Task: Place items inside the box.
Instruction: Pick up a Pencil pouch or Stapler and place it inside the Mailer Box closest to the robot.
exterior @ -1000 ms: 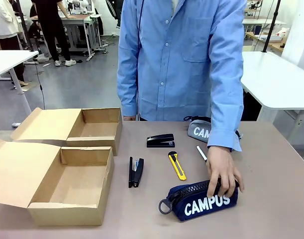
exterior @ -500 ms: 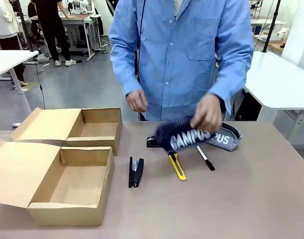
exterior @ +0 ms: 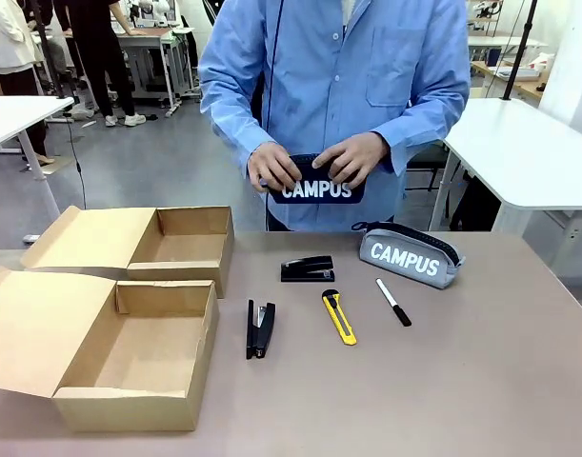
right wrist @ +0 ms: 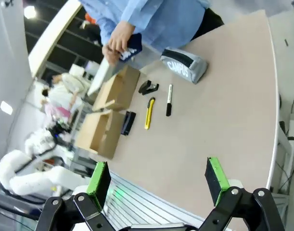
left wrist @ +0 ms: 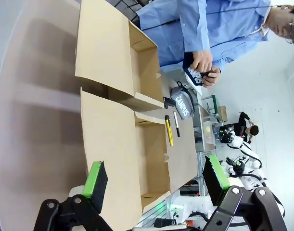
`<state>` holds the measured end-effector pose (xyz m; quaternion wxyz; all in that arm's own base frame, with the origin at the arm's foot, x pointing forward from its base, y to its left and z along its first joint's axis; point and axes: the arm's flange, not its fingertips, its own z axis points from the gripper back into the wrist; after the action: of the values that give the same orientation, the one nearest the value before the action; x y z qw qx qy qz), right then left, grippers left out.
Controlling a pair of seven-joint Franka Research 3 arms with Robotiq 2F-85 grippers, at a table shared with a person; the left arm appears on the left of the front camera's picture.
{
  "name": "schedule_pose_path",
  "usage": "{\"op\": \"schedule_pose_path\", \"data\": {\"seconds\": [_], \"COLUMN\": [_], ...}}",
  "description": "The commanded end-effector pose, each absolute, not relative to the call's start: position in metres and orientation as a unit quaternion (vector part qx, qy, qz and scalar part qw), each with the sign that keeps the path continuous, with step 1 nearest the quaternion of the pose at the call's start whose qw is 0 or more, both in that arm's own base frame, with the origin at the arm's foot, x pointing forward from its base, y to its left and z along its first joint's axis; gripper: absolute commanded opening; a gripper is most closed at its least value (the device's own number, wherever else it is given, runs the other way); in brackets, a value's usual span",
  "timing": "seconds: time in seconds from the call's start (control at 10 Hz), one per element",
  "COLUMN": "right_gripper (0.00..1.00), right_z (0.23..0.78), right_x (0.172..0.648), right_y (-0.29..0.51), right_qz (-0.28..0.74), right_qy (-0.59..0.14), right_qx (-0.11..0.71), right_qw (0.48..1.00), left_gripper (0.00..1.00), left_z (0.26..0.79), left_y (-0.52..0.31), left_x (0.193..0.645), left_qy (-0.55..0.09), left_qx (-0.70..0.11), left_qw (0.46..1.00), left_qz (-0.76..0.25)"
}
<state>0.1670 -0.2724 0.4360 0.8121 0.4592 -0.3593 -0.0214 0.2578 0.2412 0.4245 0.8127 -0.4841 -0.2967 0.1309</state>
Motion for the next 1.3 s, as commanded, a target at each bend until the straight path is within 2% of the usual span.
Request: {"op": "schedule_pose_path", "data": {"seconds": [0.0,0.2,0.4,0.5,0.6,0.8,0.9,1.1,1.2], "right_gripper": [1.00,1.00,1.00,1.00,1.00,1.00,1.00,1.00,1.00], "right_z": [0.462,0.470,0.466,0.472,0.497,0.497,0.498,0.490,0.489], "right_x": [0.214,0.263,0.295,0.287,0.293,0.293,0.305,0.345,0.365], "right_y": [-0.197,-0.143,-0.089,-0.086,-0.117,-0.117,-0.105,-0.065,-0.047], "right_qz": [0.113,0.176,0.209,0.195,0.217,0.217,0.229,0.283,0.321], "right_qy": [-0.353,-0.307,-0.302,-0.321,-0.295,-0.295,-0.299,-0.262,-0.250], "right_qx": [0.360,0.323,0.283,0.270,0.299,0.299,0.285,0.196,0.184], "right_qw": [0.856,0.878,0.886,0.887,0.881,0.881,0.882,0.902,0.895], "left_gripper": [1.00,1.00,1.00,1.00,1.00,1.00,1.00,1.00,1.00], "left_z": [0.424,0.424,0.424,0.424,0.424,0.424,0.424,0.424,0.424], "left_y": [0.242,0.242,0.242,0.242,0.242,0.242,0.242,0.242,0.242], "left_x": [0.258,0.258,0.258,0.258,0.258,0.258,0.258,0.258,0.258], "left_qy": [-0.309,-0.309,-0.309,-0.309,-0.309,-0.309,-0.309,-0.309,-0.309], "left_qx": [-0.489,-0.489,-0.489,-0.489,-0.489,-0.489,-0.489,-0.489,-0.489], "left_qw": [0.807,0.807,0.807,0.807,0.807,0.807,0.807,0.807,0.807], "left_qz": [0.122,0.122,0.122,0.122,0.122,0.122,0.122,0.122,0.122]}}
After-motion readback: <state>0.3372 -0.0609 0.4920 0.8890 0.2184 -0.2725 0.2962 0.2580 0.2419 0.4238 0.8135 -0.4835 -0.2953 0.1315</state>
